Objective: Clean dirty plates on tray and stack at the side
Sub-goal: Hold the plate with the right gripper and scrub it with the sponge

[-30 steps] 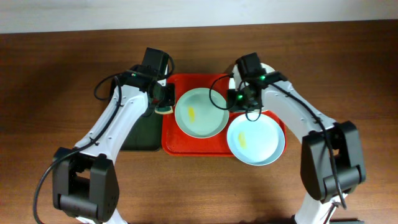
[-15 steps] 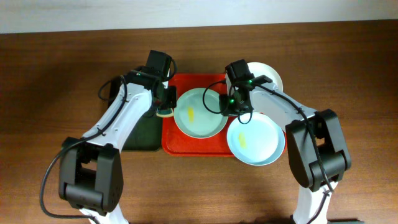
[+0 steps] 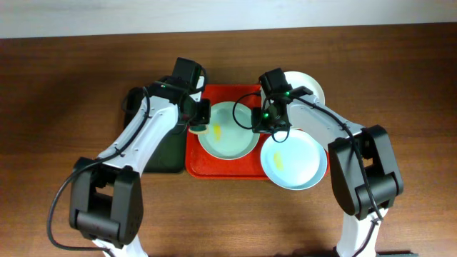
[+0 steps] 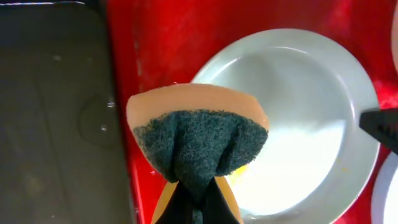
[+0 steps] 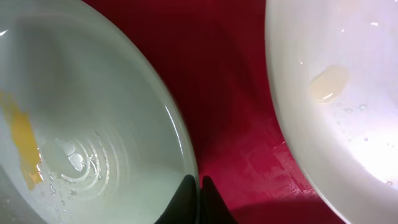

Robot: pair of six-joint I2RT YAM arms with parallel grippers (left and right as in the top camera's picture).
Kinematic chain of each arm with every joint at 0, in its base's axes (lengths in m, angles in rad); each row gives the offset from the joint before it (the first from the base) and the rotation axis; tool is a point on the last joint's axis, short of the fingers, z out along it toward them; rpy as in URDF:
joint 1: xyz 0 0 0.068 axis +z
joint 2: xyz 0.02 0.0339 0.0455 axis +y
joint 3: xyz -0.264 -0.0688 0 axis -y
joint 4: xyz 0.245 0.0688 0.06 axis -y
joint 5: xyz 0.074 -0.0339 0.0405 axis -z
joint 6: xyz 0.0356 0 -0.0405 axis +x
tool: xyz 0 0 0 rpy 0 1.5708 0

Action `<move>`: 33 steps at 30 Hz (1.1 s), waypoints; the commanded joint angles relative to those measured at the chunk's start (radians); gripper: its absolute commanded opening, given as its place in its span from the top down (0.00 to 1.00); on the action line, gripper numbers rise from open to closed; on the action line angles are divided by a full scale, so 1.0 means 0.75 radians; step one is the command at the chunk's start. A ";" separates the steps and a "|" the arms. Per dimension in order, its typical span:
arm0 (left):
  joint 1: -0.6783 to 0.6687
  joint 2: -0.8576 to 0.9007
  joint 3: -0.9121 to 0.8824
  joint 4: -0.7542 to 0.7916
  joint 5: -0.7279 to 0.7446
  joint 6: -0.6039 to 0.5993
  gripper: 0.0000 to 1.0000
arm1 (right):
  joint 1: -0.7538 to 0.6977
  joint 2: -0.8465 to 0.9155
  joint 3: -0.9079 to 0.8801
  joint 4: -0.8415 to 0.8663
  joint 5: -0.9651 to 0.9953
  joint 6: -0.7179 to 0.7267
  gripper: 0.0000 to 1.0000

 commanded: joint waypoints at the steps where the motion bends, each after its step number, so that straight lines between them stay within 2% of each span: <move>1: -0.046 0.054 0.023 0.014 0.038 0.013 1.00 | 0.004 0.008 0.018 -0.014 -0.013 0.045 0.96; 8: -0.064 0.212 0.023 0.053 0.038 -0.040 1.00 | 0.005 0.008 0.018 -0.026 -0.018 0.100 0.96; 20: -0.116 0.293 0.023 0.118 0.039 -0.101 1.00 | 0.005 0.008 0.018 -0.046 -0.028 0.100 0.96; 23: -0.137 0.348 0.023 0.124 0.094 -0.100 1.00 | 0.005 0.008 0.018 -0.057 -0.038 0.100 0.96; 29: -0.148 0.375 0.032 0.133 0.339 -0.094 1.00 | 0.005 0.009 0.018 -0.067 -0.037 0.100 0.96; 33: -0.134 0.373 0.091 0.128 0.382 -0.094 1.00 | 0.005 0.009 0.018 -0.079 -0.037 0.100 0.96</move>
